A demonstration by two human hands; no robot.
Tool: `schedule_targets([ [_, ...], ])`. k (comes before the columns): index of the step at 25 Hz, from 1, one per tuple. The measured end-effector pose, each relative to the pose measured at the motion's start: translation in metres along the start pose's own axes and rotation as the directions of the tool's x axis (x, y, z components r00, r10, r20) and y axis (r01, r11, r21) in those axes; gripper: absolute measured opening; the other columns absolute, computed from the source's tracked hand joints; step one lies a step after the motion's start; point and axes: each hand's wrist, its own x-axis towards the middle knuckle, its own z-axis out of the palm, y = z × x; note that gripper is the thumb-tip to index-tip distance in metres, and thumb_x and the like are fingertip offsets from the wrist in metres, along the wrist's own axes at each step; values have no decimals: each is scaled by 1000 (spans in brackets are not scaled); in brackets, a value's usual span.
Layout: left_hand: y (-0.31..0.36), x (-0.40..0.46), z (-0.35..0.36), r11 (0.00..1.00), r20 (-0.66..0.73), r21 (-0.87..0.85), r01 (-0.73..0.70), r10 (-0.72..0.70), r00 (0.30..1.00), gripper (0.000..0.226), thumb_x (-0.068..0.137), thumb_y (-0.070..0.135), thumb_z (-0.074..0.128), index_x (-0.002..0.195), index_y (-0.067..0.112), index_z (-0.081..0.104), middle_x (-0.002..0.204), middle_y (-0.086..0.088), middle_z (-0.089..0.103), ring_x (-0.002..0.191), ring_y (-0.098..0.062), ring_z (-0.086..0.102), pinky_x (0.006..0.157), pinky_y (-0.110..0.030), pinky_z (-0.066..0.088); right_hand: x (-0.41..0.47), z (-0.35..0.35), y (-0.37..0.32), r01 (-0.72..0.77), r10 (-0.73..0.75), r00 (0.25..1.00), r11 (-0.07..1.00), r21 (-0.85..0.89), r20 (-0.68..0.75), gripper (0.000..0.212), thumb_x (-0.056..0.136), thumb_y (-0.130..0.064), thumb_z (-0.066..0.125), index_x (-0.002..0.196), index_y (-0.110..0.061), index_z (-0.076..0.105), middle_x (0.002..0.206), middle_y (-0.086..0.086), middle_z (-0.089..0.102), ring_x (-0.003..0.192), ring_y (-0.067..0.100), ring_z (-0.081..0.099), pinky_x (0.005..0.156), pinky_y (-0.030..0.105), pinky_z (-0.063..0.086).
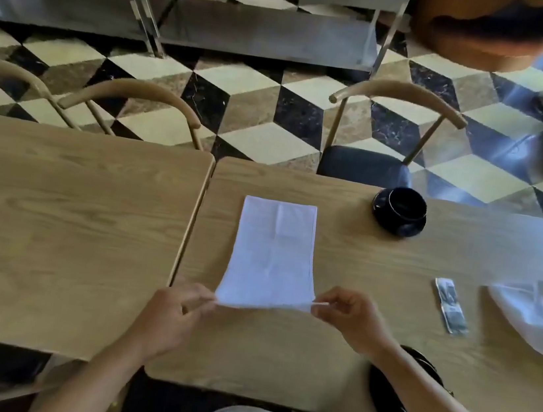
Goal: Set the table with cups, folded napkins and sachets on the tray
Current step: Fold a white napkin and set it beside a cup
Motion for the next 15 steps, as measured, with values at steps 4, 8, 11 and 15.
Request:
schedule_targets([
  [4, -47, -43, 32, 999, 119, 2, 43, -43, 992, 7, 91, 33, 69, 95, 37, 74, 102, 17, 70, 105, 0, 63, 96, -30, 50, -31, 32, 53, -158, 160, 982, 987, -32, 104, 13, 80, -17, 87, 81, -26, 79, 78, -9, 78, 75, 3, 70, 73, 21, 55],
  [8, -58, -30, 32, 996, 138, -13, 92, -89, 986, 7, 89, 51, 63, 92, 48, 69, 110, 20, 69, 113, 1, 61, 101, -29, 47, -21, 36, 58, -189, 189, 982, 982, 14, 23, 15, 82, -20, 86, 82, -34, 81, 70, -7, 67, 69, 6, 58, 69, 21, 47],
  [11, -54, 22, 24, 989, 113, -66, 132, -124, 986, 4, 91, 48, 67, 92, 52, 70, 101, 28, 71, 101, 9, 64, 87, -18, 48, 15, 30, 46, -150, 151, 985, 989, 20, -81, 8, 83, -23, 85, 77, -23, 79, 67, -18, 66, 60, -4, 55, 59, 10, 40],
  [15, -45, 122, 17, 971, 48, -178, 162, -156, 987, 9, 88, 29, 77, 86, 37, 75, 88, 19, 77, 87, 0, 71, 83, -30, 57, 89, 18, 28, -121, 171, 962, 966, 227, -213, 1, 87, -19, 81, 87, -18, 81, 83, -7, 79, 76, 1, 70, 71, 15, 54],
])
